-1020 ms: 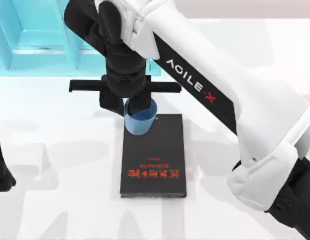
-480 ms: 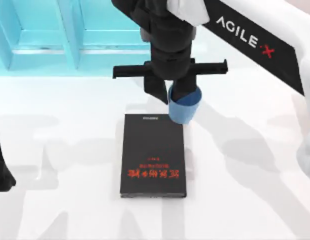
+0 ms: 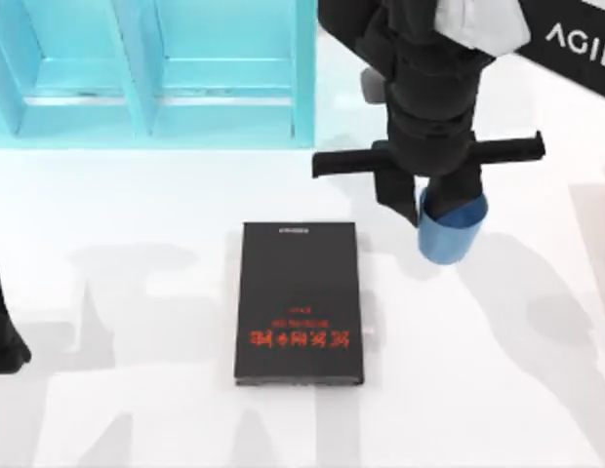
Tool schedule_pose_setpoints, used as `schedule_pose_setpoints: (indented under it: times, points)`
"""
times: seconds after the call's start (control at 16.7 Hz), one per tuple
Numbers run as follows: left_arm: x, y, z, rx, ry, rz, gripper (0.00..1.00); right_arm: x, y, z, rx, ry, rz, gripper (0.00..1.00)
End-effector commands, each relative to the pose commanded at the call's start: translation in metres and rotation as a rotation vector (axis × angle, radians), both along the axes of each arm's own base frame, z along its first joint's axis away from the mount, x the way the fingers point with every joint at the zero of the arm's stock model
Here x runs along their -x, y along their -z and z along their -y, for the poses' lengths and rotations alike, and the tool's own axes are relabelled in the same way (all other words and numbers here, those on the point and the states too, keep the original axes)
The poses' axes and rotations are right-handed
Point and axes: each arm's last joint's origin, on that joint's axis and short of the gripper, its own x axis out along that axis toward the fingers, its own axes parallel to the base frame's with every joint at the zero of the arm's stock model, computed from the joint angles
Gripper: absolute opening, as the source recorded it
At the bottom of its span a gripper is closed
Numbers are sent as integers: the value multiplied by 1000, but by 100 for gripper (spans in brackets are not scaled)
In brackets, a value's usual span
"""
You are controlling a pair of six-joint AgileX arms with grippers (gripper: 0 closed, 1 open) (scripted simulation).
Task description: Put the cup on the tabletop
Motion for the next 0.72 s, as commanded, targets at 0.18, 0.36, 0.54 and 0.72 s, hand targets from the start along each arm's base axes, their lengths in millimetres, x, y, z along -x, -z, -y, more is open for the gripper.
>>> schedule_pose_setpoints:
  times: [0.18, 0.36, 0.54, 0.72]
  points:
    - [0, 0, 0, 0, 0, 0, 100, 5, 1, 10, 6, 0, -5, 0]
    - [0, 0, 0, 0, 0, 0, 100, 5, 1, 10, 6, 0, -5, 0]
    - [0, 0, 0, 0, 0, 0, 100, 6, 3, 8, 10, -5, -10, 0]
    - [0, 0, 0, 0, 0, 0, 100, 4, 20, 11, 11, -5, -12, 0]
